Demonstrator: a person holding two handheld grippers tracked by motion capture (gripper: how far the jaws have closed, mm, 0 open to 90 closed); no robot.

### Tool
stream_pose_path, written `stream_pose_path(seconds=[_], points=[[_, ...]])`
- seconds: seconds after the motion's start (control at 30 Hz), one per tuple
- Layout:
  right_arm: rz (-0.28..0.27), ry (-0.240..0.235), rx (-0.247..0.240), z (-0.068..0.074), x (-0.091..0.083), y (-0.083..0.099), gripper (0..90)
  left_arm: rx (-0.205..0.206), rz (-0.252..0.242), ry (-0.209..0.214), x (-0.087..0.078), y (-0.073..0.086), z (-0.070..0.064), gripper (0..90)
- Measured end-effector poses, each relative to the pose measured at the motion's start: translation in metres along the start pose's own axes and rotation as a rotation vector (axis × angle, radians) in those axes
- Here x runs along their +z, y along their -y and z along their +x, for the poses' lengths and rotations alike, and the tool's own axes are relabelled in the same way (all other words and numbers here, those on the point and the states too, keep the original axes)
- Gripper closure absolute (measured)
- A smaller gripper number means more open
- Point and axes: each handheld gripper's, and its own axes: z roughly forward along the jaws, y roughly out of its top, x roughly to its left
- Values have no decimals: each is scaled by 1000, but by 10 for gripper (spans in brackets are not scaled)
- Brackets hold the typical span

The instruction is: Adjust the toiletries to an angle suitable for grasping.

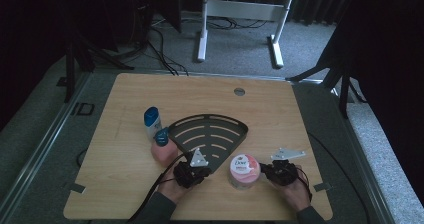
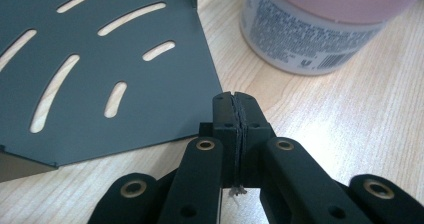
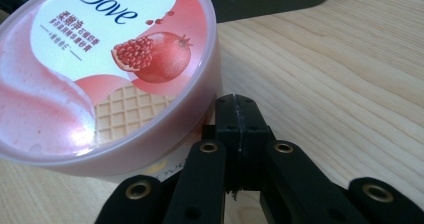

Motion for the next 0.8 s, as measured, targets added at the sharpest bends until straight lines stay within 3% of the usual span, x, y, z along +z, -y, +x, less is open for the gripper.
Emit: stream_pose_path(seconds=[0.6,0.73,0.8], points=[[8,-59,-45,15,13,-9,900,6,5,6,4,1,3,856],[9,-65,-47,15,13,-8,898,15,0,9,4,1,4,821],[11,-70,-49,13,14,-7,865,20,-3,9,4,2,5,760]])
